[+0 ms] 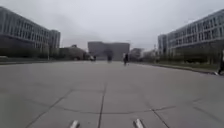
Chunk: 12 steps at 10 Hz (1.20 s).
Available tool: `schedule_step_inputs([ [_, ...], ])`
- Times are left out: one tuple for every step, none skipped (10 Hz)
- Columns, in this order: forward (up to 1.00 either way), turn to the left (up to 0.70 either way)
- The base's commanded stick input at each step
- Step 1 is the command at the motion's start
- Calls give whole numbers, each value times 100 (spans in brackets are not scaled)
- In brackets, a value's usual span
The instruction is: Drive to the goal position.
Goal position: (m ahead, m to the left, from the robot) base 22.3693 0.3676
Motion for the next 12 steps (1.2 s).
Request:
schedule_step_inputs([
  [50,0],
  [50,0],
  [50,0],
  [50,0],
  [50,0],
  [50,0],
  [50,0],
  [70,0],
  [70,0],
  [85,0],
  [85,0],
  [85,0],
])
